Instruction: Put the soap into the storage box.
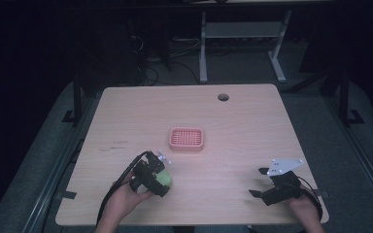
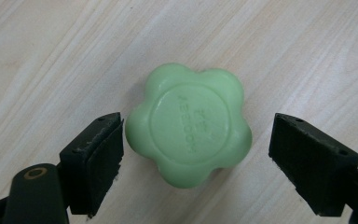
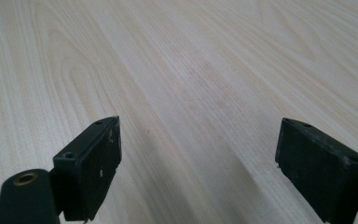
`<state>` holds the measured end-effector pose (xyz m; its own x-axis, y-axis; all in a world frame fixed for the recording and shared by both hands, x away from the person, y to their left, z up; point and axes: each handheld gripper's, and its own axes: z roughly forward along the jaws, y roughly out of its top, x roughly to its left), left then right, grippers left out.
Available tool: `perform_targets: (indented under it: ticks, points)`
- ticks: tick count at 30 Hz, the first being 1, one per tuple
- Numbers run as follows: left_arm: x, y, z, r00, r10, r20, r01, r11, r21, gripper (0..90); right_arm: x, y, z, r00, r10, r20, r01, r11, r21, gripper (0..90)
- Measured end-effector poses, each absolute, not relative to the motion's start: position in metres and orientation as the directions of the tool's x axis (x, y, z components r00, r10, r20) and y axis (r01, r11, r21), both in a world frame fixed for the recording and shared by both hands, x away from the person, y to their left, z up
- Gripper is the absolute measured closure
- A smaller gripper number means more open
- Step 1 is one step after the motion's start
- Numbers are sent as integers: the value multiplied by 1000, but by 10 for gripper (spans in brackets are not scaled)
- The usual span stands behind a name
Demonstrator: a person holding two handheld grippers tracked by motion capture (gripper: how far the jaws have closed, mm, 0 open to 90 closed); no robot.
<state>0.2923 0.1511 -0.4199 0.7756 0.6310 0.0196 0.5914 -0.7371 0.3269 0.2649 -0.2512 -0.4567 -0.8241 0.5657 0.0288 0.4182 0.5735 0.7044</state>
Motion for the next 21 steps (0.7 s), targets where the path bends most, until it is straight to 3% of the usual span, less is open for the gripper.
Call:
perform_targets:
  ticks: [21]
  points:
    - [307, 142, -435, 762, 647, 8, 624, -738, 258, 199, 265, -250, -457, -827, 562, 24, 415, 579, 702, 138]
